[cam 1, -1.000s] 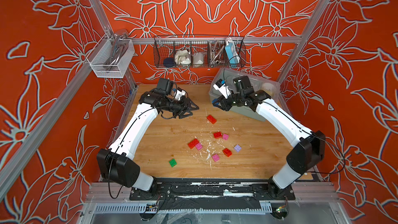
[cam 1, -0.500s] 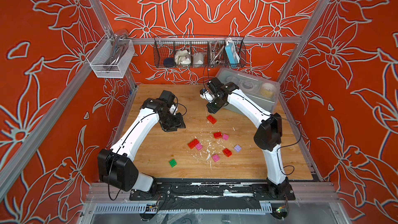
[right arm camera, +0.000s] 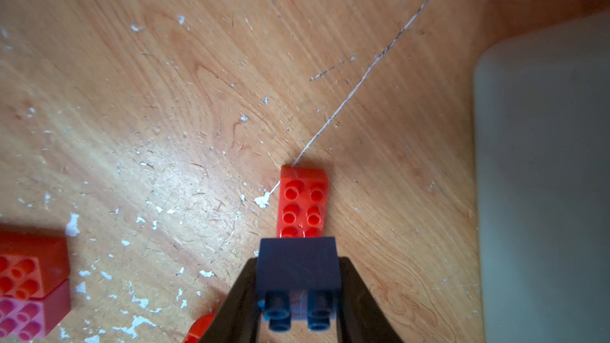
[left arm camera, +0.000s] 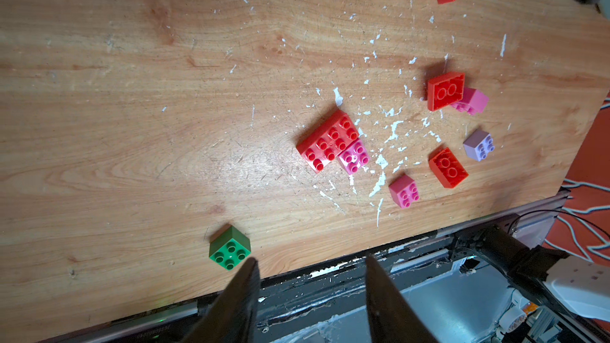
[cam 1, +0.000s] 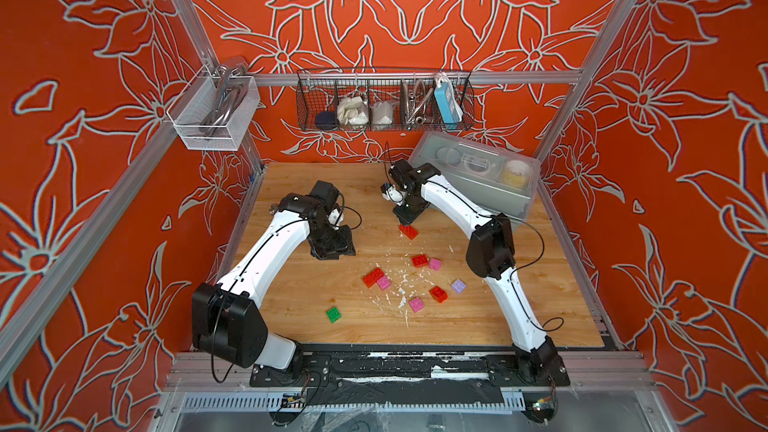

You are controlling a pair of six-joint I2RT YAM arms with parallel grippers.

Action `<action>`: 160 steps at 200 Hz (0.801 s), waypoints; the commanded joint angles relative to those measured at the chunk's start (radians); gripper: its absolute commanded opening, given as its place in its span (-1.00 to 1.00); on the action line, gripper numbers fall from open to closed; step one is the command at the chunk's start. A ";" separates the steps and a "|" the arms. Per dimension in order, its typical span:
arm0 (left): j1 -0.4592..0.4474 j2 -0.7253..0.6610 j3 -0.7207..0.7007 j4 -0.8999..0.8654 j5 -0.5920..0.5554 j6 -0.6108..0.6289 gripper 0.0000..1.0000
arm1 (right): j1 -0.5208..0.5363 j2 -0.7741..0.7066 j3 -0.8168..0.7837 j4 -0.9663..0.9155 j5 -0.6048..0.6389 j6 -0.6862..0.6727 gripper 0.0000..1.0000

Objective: Assemble the number 1 with lego
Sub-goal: Assemble the lego brick with the lego brick.

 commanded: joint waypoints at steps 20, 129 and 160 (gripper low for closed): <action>-0.003 0.040 0.013 -0.015 0.005 0.032 0.01 | -0.003 0.025 0.016 -0.054 0.032 -0.007 -0.52; -0.004 0.048 0.016 -0.026 0.013 0.032 0.01 | -0.006 0.038 -0.009 -0.064 0.014 -0.012 -0.52; -0.005 0.044 0.014 -0.030 0.011 0.033 0.01 | -0.009 0.049 -0.011 -0.066 0.000 -0.007 -0.52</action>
